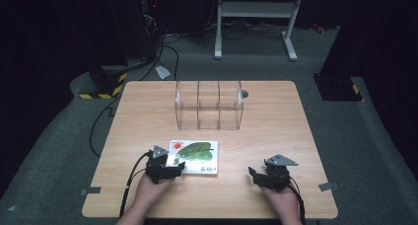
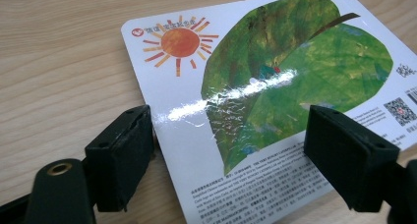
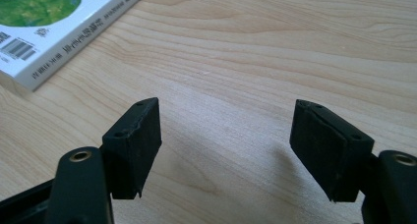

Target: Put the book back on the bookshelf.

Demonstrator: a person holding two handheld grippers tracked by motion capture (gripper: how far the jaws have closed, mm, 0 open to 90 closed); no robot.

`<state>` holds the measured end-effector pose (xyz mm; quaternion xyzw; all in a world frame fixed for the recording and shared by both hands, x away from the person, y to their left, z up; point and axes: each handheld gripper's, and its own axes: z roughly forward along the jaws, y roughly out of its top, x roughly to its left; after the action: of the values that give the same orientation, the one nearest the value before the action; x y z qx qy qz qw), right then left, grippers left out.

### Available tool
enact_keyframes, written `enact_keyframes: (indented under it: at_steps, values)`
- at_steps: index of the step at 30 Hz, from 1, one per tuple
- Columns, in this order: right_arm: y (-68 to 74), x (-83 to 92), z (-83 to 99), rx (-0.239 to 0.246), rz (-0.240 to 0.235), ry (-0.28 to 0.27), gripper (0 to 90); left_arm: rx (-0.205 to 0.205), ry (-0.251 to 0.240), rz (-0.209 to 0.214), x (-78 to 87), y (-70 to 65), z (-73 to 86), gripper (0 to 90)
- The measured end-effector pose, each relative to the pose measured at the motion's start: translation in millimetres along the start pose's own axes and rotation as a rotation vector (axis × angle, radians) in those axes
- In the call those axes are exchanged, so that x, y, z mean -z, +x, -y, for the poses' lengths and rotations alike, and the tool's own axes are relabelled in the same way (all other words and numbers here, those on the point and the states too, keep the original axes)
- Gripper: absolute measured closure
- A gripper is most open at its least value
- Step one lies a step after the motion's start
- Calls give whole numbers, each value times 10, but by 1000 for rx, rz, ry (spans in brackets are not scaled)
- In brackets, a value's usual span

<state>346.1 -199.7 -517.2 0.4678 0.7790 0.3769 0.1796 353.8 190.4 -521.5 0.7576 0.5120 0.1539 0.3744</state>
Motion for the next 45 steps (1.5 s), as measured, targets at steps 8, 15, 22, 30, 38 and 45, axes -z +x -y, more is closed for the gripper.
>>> enact_keyframes:
  at_steps: [8,15,22,30,38,45]
  values:
    - [65,2,-5,12,3,-8,268,-50,5,42,-51,-236,2,198]
    - [104,-7,-9,15,-2,-10,269,-82,-1,75,-69,-322,19,196]
    - [131,-43,9,24,7,5,273,-119,-15,105,-78,-327,38,193]
    - [136,-44,1,16,-3,9,281,-101,-10,121,-82,-317,45,184]
    - [399,-148,-147,59,-76,14,283,-100,-11,121,-81,-318,47,184]
    - [613,-315,-241,71,-112,39,284,-108,-12,116,-76,-314,50,184]
